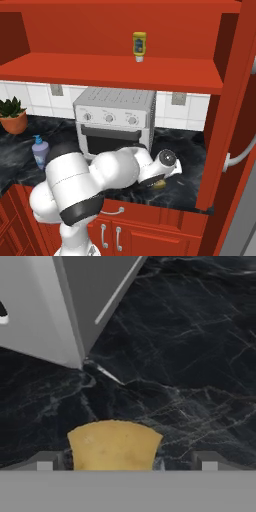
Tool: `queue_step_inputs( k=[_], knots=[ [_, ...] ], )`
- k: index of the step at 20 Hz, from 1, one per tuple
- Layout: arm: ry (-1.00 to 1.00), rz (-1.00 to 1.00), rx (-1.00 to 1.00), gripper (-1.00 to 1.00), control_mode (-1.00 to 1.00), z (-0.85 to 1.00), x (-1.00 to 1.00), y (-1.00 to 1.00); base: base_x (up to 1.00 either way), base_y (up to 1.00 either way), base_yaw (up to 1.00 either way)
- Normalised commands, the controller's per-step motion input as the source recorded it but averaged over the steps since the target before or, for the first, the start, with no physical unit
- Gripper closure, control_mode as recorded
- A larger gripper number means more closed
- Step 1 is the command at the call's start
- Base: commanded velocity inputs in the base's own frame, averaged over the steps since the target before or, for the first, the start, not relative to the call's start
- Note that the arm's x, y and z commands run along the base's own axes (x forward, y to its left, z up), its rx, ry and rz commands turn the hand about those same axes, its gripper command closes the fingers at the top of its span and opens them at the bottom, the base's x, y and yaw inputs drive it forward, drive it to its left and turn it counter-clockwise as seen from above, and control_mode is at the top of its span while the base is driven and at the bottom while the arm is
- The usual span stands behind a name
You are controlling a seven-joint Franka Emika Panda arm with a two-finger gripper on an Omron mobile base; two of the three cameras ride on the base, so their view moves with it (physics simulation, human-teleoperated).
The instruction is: Pick the soap dispenser and sponge from the cabinet and place them on the counter.
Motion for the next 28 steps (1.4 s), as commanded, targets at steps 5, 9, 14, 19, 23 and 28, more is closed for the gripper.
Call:
queue_step_inputs(
  k=[5,9,14,19,23,28],
  knots=[
    [-0.07,0.00,-0.04,-1.00,-1.00,0.23,-0.02,0.15,0.00,0.00,0.00],
    [-0.06,0.00,-0.04,-1.00,-1.00,0.29,-0.04,0.16,0.00,0.00,0.00],
    [0.00,0.00,-0.02,-1.00,-1.00,0.30,-0.10,0.09,0.00,0.00,0.00],
    [0.00,0.00,-0.01,-1.00,-1.00,0.50,-0.12,0.00,0.00,0.00,0.00],
    [0.00,0.00,0.00,-1.00,-1.00,0.57,-0.13,-0.04,0.00,0.00,0.00],
    [-0.01,0.00,0.00,-1.00,-1.00,0.50,-0.19,-0.05,0.00,0.00,0.00]
  ],
)
